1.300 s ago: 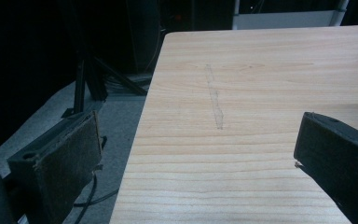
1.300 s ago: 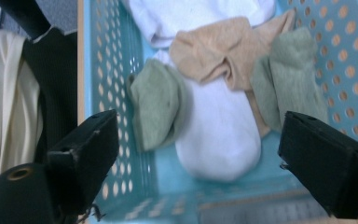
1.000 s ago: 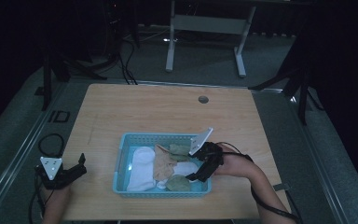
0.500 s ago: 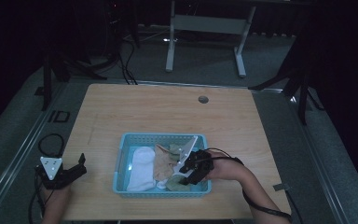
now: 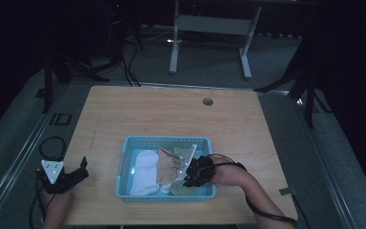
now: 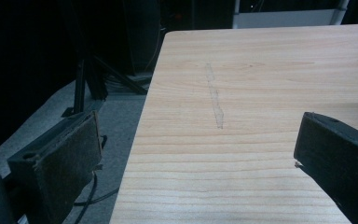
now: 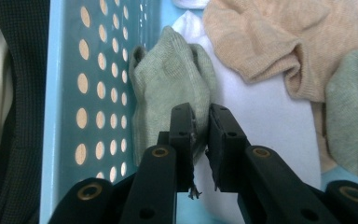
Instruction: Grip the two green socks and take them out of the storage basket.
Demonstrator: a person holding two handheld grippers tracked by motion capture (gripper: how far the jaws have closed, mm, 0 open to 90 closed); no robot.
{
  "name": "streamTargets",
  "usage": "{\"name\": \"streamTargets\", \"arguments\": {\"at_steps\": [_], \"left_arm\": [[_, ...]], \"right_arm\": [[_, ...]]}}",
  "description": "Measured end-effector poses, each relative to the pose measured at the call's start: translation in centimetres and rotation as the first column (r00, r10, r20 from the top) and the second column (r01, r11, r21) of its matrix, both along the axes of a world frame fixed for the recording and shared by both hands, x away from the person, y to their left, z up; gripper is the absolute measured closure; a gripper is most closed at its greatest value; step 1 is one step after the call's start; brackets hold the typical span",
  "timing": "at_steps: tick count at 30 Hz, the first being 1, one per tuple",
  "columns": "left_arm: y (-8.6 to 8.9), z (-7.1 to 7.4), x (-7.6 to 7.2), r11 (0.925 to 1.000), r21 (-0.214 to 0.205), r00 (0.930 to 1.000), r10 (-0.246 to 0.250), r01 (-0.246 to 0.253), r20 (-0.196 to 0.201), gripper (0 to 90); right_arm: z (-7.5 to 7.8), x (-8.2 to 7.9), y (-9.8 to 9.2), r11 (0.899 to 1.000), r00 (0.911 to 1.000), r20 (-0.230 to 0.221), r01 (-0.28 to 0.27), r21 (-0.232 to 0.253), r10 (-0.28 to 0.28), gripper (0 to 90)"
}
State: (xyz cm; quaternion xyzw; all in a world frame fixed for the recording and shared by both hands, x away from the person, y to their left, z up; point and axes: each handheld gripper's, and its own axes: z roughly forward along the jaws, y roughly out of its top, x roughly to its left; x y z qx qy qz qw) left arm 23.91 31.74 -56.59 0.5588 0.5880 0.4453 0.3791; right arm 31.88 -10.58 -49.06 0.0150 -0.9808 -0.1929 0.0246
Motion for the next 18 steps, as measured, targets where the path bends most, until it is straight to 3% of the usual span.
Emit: {"name": "streamTargets", "arguments": {"at_steps": [8, 18], "left_arm": [[0.0, 0.0, 0.0, 1.0000, 0.001, 1.0000, 0.001, -0.001, 0.000, 0.3], [0.0, 0.0, 0.0, 1.0000, 0.001, 1.0000, 0.001, -0.001, 0.000, 0.4]], "right_arm": [[0.9, -0.2, 0.0, 1.000, 1.0000, 0.005, 0.005, 0.019, -0.005, 82.7], [3.2, 0.0, -0.4, 0.996, 0.9996, 0.020, 0.017, 0.084, -0.019, 83.2]]}}
